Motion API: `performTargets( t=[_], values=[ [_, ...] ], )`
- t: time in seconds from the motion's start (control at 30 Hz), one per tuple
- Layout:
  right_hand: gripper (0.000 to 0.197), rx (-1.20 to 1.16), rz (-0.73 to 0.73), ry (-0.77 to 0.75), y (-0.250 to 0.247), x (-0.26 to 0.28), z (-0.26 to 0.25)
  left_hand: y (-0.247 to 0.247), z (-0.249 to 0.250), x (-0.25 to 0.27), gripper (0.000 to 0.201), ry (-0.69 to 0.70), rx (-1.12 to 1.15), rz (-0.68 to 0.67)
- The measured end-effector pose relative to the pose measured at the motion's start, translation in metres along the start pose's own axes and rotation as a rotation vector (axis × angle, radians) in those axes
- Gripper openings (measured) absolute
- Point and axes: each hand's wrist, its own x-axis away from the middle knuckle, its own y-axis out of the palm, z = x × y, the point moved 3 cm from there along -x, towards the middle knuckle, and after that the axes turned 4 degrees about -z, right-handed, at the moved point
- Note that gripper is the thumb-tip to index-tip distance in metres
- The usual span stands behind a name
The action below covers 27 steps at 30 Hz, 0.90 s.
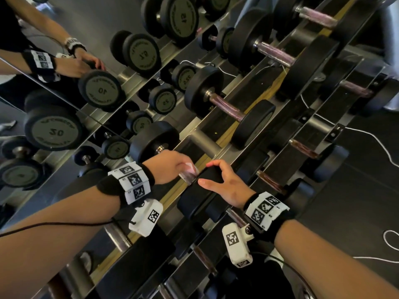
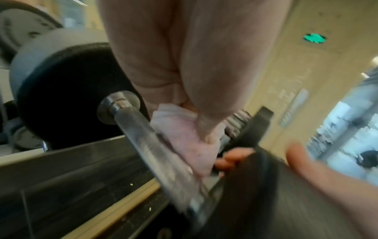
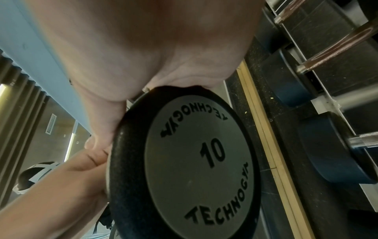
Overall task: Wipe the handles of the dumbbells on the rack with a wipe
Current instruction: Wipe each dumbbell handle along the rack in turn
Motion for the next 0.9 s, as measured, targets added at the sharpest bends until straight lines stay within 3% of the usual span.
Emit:
performTargets(
  t=[0.13, 0.17, 0.3, 0.57, 0.67, 0.77, 0.9],
  values=[
    [0.053, 0.022, 0.016, -0.017, 0.000, 0.000, 0.001, -0.022, -0.010, -0.006, 0.027, -0.051, 0.065, 0.202],
    [0.053, 0.020, 0.017, -0.018, -0.001, 0.000, 0.001, -0.020, -0.010, -0.008, 0.027, -0.056, 0.070, 0.185],
    [0.053, 0.019, 0.012, -0.004, 0.000, 0.000, 0.000, 0.007, -0.007, -0.009, 0.032, -0.048, -0.108, -0.087],
    [0.053, 0.078, -0.006, 0.013, -0.003, 0.002, -0.006, 0.011, -0.004, 0.021, 0.028, -0.030, 0.041, -0.052],
    [0.052, 0.159, -0.066, 0.070, -0.007, 0.000, -0.016, 0.012, -0.007, 0.038, 0.028, -0.039, 0.229, 0.063],
    [0.050, 0.268, -0.136, 0.096, -0.008, -0.001, -0.032, 0.016, -0.021, 0.052, 0.027, -0.134, 0.415, 0.301],
    [0.032, 0.520, -0.191, -0.051, 0.002, 0.001, -0.047, 0.032, -0.032, 0.068, 0.036, -0.281, 0.682, 0.537]
  ],
)
